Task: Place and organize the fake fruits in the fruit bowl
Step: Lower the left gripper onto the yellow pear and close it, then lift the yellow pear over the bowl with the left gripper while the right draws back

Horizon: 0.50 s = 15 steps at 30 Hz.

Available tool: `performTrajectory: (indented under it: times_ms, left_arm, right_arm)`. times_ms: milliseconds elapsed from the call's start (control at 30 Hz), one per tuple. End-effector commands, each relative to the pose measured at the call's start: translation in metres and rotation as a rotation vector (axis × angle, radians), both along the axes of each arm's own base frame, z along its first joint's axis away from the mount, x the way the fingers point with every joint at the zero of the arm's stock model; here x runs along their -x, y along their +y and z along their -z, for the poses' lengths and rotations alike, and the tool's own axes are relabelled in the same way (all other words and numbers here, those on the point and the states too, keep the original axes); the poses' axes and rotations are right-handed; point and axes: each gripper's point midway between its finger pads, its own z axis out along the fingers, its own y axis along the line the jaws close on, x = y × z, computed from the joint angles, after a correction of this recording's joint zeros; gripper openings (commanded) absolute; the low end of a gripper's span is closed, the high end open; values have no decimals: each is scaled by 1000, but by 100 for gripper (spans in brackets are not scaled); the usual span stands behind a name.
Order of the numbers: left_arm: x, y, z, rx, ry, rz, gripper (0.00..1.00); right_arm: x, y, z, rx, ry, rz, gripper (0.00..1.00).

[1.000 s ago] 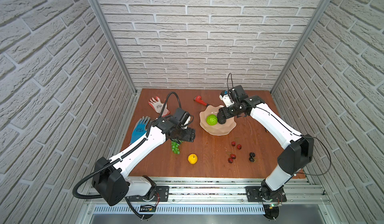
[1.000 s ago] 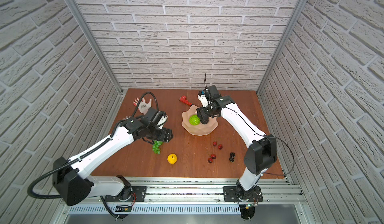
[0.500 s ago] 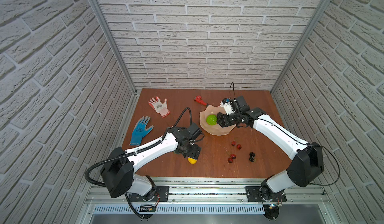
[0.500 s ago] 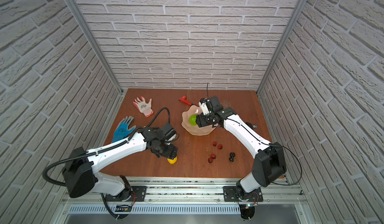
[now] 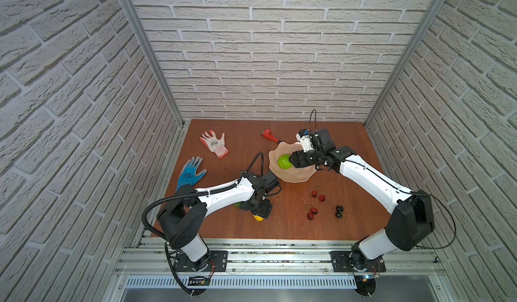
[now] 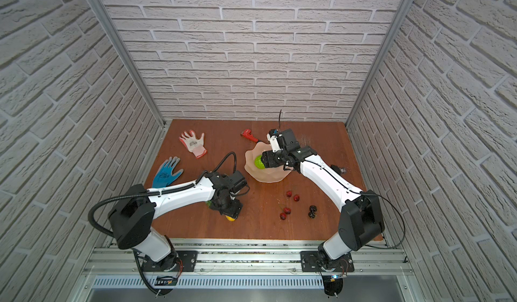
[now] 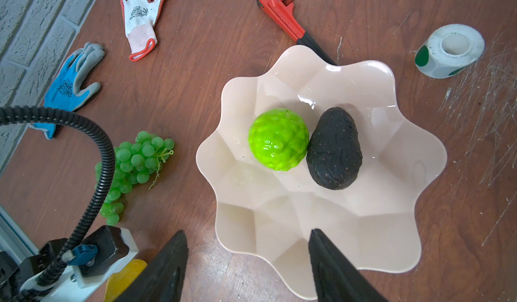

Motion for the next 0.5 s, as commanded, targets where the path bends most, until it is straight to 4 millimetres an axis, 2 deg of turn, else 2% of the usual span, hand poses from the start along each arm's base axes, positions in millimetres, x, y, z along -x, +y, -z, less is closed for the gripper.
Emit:
performTrajectory:
  times_ms: [0,133,367,467]
  left_arm:
    - [-6,-9,2,15,-13,-3,82]
    - [-6,-15,9,16,6,-2,78]
    - [-2,-13,18,1,29,-1,72]
    - [2,-12,21,2,44,-8,67]
  right_arm:
    - [-4,6,-4,-25,-28,-13,70]
    - [-4,5,-4,-20,-32,-14,70]
    - [-5,6,2,-18,-20,-17,69]
    - [-4,6,3,-18,-18,-18,69]
